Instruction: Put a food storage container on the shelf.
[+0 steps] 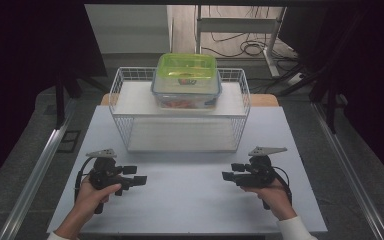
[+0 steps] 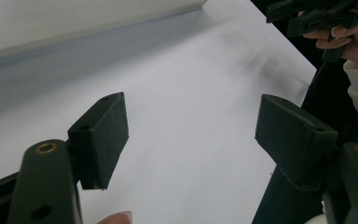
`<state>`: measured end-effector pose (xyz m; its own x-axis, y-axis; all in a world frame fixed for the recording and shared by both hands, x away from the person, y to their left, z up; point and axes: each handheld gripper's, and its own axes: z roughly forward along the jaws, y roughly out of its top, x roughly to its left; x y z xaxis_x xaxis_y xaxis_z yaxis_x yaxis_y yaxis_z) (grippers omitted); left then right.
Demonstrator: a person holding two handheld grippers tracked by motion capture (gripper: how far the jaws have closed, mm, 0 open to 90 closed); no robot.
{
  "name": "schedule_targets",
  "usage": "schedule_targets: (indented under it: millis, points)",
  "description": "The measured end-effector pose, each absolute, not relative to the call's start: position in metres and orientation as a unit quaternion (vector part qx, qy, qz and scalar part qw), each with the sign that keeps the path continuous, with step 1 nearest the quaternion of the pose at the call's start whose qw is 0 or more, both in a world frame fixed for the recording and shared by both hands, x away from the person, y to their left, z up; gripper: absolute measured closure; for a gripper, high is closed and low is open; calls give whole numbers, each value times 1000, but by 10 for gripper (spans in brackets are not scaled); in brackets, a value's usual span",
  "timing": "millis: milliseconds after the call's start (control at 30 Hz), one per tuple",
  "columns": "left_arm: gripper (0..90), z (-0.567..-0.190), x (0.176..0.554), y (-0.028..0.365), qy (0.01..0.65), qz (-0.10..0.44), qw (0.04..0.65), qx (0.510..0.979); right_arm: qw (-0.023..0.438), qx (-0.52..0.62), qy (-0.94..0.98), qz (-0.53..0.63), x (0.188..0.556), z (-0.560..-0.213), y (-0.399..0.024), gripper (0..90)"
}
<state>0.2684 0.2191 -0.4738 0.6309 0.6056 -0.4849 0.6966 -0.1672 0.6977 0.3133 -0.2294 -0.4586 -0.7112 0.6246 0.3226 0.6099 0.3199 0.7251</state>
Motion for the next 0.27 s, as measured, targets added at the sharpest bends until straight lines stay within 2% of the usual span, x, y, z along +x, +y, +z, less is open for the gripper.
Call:
schedule_targets:
  millis: [267]
  points:
    - [247, -476, 267, 220, 430, -41, 483, 762, 15, 381, 807, 451, 311, -461, -235, 382]
